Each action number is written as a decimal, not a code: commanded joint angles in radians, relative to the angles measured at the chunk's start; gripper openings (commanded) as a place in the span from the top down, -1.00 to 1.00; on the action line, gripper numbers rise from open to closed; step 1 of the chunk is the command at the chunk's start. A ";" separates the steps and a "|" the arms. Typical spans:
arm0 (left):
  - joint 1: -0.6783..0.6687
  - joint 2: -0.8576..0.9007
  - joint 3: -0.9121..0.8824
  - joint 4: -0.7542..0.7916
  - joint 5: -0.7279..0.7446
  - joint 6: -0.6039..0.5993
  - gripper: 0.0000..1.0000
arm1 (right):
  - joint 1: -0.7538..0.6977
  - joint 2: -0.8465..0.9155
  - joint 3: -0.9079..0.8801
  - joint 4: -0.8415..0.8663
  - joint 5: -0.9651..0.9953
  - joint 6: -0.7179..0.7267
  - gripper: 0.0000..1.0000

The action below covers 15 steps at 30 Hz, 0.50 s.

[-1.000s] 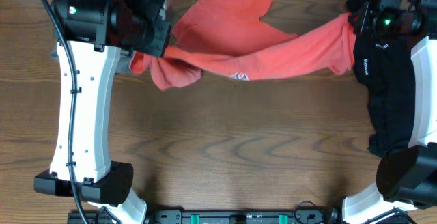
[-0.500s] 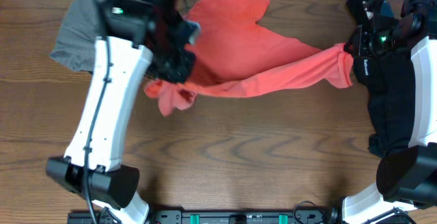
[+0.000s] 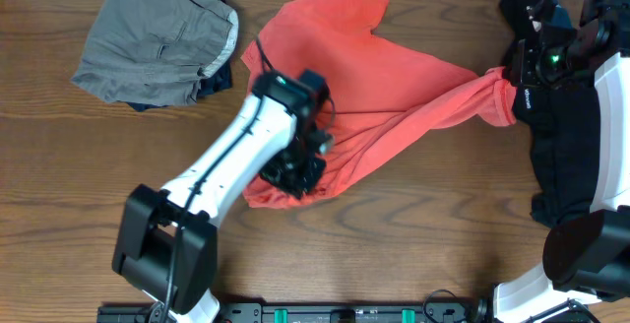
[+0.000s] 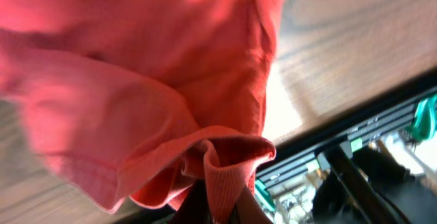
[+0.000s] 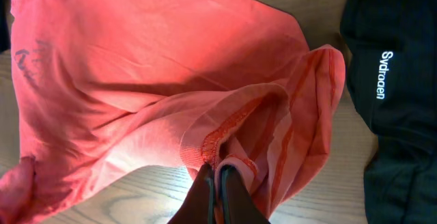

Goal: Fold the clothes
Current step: 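Lower the T-shirt onto the table, left gripper sweeping it flat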

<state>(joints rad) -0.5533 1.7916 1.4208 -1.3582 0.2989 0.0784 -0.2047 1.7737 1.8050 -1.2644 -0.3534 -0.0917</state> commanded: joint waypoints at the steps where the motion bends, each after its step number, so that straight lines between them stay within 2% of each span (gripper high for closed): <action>1: -0.050 -0.002 -0.063 0.023 0.049 -0.022 0.78 | -0.019 -0.016 0.013 0.000 0.006 -0.014 0.94; 2: -0.062 -0.002 -0.077 0.031 0.049 -0.025 0.66 | -0.019 -0.016 0.013 -0.001 0.006 -0.014 0.88; 4: -0.080 -0.002 -0.093 0.036 0.049 -0.029 0.31 | -0.019 -0.016 0.013 0.000 0.006 -0.015 0.62; 6: -0.090 -0.002 -0.093 0.036 0.049 -0.032 0.08 | -0.019 -0.016 0.013 0.000 0.006 -0.015 0.51; 11: -0.093 -0.013 -0.093 0.061 0.049 -0.032 -0.22 | -0.019 -0.016 0.013 0.000 0.006 -0.015 0.34; 15: -0.066 -0.074 -0.093 0.153 0.034 -0.056 -0.36 | -0.019 -0.015 0.013 0.003 0.008 -0.016 0.24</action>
<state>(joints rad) -0.6415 1.7817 1.3300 -1.2339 0.3405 0.0475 -0.2047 1.7737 1.8050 -1.2633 -0.3435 -0.0994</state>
